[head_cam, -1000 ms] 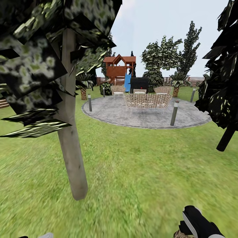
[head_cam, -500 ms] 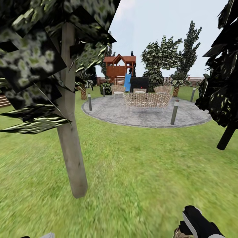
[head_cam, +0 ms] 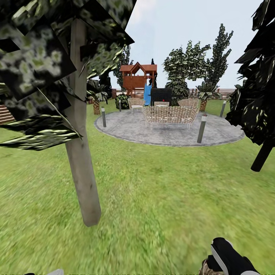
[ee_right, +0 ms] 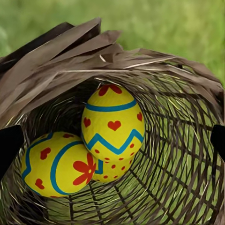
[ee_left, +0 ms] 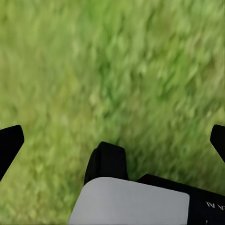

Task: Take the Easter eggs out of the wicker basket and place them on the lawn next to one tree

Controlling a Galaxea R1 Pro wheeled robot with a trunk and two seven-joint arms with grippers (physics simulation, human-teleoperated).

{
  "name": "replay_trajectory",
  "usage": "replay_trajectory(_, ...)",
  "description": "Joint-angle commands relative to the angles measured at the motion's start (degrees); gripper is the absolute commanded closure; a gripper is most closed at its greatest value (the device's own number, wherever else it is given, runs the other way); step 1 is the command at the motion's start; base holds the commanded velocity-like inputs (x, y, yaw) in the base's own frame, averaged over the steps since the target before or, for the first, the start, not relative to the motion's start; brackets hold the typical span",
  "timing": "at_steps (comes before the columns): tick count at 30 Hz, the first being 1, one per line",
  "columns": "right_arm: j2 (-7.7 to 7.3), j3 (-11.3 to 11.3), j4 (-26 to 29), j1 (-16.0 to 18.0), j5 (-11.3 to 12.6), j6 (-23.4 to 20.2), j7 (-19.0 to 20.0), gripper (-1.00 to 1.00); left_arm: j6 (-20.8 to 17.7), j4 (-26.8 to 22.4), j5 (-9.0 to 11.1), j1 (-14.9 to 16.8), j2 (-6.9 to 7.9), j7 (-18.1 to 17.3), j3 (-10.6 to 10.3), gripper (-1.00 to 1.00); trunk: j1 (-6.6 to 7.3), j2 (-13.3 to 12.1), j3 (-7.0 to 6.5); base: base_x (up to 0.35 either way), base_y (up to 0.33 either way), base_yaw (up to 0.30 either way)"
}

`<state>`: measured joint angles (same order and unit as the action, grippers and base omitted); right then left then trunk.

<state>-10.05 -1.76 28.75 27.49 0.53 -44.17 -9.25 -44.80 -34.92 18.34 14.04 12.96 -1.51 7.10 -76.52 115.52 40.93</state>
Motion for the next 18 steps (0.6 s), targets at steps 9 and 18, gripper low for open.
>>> replay_trajectory(9, 0.03, -0.2, 0.1, 0.0, 0.1, -0.3, -0.2, -1.00, -0.3, -0.1, -0.1, 0.0, -0.04, -0.2, 0.2, -1.00, -1.97, 3.7, 1.68, 0.000, 0.000, 0.000)
replay_trajectory(18, -0.09, -0.1, 0.1, 0.0, 0.2, -0.3, -0.2, -1.00, -0.4, -0.1, -0.1, 0.0, -0.04, -0.2, 0.2, -1.00, -3.95, 7.3, 3.30, 0.000, 0.000, 0.000)
